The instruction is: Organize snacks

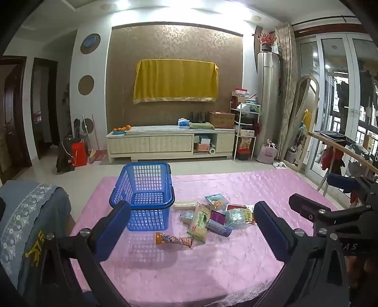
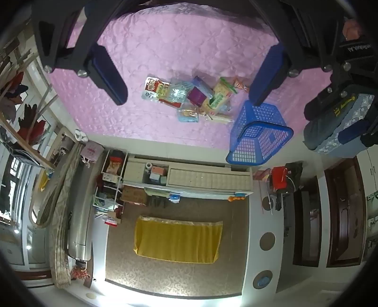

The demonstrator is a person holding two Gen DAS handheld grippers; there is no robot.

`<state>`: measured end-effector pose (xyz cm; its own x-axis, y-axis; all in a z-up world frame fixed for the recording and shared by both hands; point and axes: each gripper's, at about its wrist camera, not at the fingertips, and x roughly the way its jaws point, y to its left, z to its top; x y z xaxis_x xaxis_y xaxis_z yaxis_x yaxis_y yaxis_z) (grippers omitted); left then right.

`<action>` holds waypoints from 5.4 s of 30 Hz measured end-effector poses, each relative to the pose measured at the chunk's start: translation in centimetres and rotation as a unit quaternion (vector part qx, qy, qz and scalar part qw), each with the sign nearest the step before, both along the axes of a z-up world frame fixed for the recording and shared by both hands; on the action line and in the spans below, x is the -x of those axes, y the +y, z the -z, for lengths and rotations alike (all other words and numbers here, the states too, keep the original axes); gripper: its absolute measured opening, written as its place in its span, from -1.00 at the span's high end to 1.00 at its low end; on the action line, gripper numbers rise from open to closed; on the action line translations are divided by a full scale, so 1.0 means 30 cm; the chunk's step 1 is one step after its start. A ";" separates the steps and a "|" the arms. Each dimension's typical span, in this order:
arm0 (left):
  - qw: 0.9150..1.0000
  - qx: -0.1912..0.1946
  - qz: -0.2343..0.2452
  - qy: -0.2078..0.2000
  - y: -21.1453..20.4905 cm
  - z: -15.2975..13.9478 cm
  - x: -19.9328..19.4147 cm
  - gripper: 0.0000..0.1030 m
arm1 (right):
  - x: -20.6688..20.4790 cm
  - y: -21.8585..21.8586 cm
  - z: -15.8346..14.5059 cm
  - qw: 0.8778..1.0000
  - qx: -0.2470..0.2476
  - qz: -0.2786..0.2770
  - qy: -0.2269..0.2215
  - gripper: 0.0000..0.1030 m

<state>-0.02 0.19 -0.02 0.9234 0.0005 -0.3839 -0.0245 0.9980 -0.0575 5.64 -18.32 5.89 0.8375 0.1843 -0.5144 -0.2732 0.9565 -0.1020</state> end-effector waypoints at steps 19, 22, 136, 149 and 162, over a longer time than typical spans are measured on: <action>1.000 0.015 -0.001 0.024 0.020 0.008 0.000 -1.00 | 0.015 -0.001 -0.008 1.000 -0.013 -0.010 0.008 -1.00; 1.000 0.016 -0.002 0.025 0.019 0.006 0.003 -1.00 | 0.014 0.001 -0.004 1.000 -0.015 -0.011 0.011 -1.00; 0.954 0.045 -0.087 0.284 0.326 0.512 -0.456 -0.99 | -0.553 0.462 0.501 0.924 0.110 -0.312 0.192 -0.67; 0.936 0.093 -0.098 0.325 0.413 0.644 -0.450 -0.99 | -0.569 0.634 0.710 0.869 0.200 -0.379 0.245 -0.03; 0.947 0.057 -0.072 0.306 0.329 0.612 -0.438 -0.99 | -0.604 0.516 0.674 0.895 0.087 -0.328 0.289 0.66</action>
<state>13.12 10.06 -18.39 0.5208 0.0350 -0.8530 -0.2232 0.9700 -0.0964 23.75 -2.86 -14.35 0.1641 0.4135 -0.8956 -0.8258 0.5542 0.1046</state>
